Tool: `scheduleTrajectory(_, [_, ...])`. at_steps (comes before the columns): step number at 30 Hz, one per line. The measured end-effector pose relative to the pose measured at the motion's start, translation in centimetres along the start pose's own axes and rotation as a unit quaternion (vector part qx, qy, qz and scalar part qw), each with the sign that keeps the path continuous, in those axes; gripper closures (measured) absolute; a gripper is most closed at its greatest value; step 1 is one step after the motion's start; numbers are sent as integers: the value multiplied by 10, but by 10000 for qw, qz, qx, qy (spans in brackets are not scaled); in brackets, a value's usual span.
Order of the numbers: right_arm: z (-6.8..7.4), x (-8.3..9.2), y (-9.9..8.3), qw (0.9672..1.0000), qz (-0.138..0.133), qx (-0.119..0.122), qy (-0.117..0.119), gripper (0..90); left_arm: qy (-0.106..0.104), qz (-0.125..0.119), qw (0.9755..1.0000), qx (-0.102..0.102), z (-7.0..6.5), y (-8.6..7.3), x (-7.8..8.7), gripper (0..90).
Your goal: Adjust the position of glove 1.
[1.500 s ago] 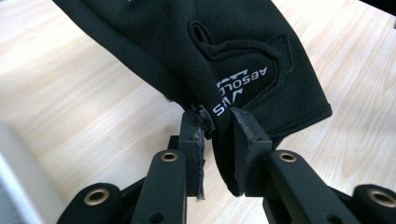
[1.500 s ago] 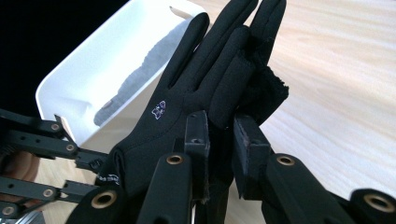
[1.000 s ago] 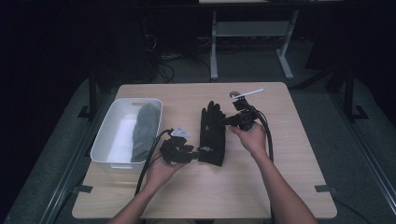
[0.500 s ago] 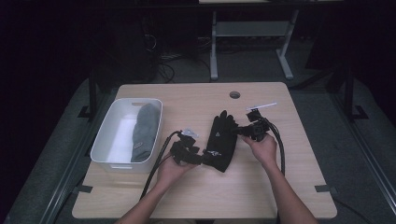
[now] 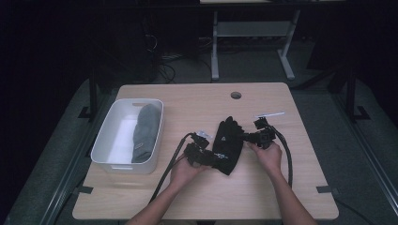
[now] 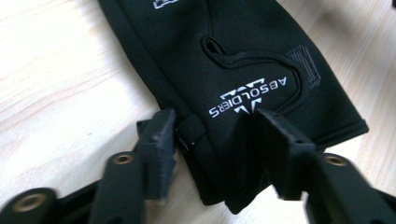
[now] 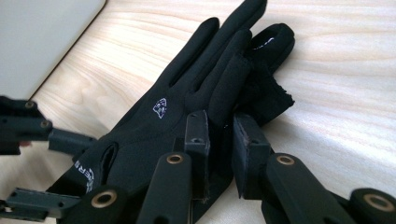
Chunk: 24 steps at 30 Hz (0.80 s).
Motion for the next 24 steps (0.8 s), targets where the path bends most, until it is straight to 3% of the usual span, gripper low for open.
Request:
scheduleTrajectory(3, [-2,2,-1,10000,-51,-26,28,774,88,54,9997,-219,-3,2,-3,676])
scheduleTrajectory(5, [-1,4,0,9999,-97,-50,44,775,-22,37,9998,-189,-4,4,-6,751])
scheduleTrajectory(8, [0,7,2,9999,-152,-22,42,775,-171,-45,9998,-123,-2,5,-7,793])
scheduleTrajectory(12, [4,11,3,9999,-137,-24,82,775,-253,-110,9995,-128,0,5,0,810])
scheduleTrajectory(13, [6,12,4,9998,-151,15,92,775,-225,-139,9994,-211,2,5,5,811])
scheduleTrajectory(19, [21,14,12,9995,-198,89,228,776,-136,-250,9995,-139,7,7,31,811])
scheduleTrajectory(24, [46,16,27,9986,-268,311,324,776,-21,-375,9991,-176,12,11,61,810])
Point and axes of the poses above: each handheld gripper's, and its own axes: x roughly backward along the jaws, y roughly out of its top, z roughly to its left, the point moved 5 cm from there along -x, roughly forward along the jaws, and after that the axes turned 7 degrees about -x, right-handed, at the moved point
